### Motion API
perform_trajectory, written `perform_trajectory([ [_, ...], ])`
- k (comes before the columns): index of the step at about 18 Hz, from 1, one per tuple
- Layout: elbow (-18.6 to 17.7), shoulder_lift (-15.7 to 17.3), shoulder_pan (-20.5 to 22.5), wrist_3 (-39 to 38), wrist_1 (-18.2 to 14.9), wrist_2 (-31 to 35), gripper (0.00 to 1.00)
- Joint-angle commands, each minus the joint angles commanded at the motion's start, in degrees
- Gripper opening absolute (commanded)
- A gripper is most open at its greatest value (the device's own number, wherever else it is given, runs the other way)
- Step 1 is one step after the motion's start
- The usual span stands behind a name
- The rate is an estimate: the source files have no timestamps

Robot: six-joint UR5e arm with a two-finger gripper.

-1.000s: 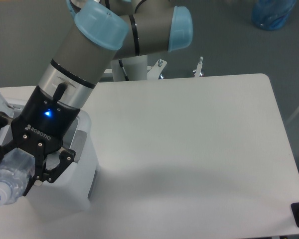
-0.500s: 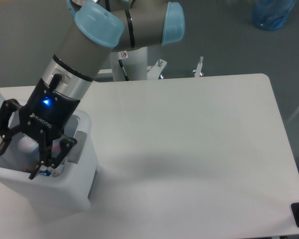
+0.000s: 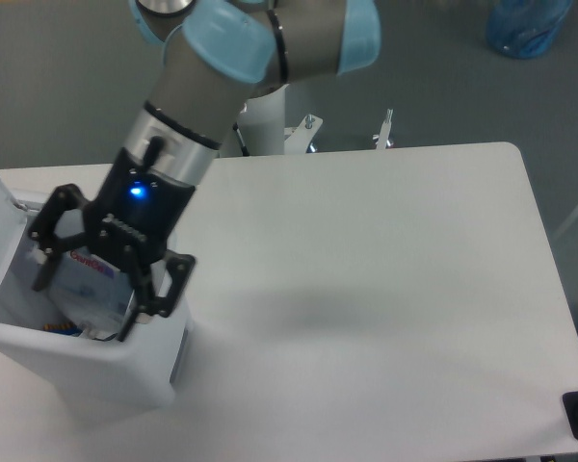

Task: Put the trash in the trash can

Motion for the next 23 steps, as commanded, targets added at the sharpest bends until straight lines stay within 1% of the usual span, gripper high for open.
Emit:
perform_trajectory([
  [5,-0.17,0.17,5.63,6.15,-0.17,0.35,1.0],
  [8,-2.36,0.52,8.35,11.5,-0.26,0.61,1.0],
  [10,-5.08,2.36,10.72,16.07,-0.26,2.36,1.0],
  [12,-8.42,4.82,12.57,22.48,-0.35,5.87,1.0],
  [14,-10.8,6.58,12.93,26.1,-0.44,12.71,1.0],
  [16,-10.99,6.85,12.93,27.95,-0.53,18.7,1.0],
  [18,-9.59,6.51,12.58,28.4,-1.14,22.04,1.0],
  [19,-9.23,6.42,12.49,28.57,-2.53,23.71,1.0],
  [20,-8.97,6.42,12.4,29.88,-4.72,25.12,1.0],
  [23,-8.44,6.68,12.4,40.84,-10.87,27.24,1.0],
])
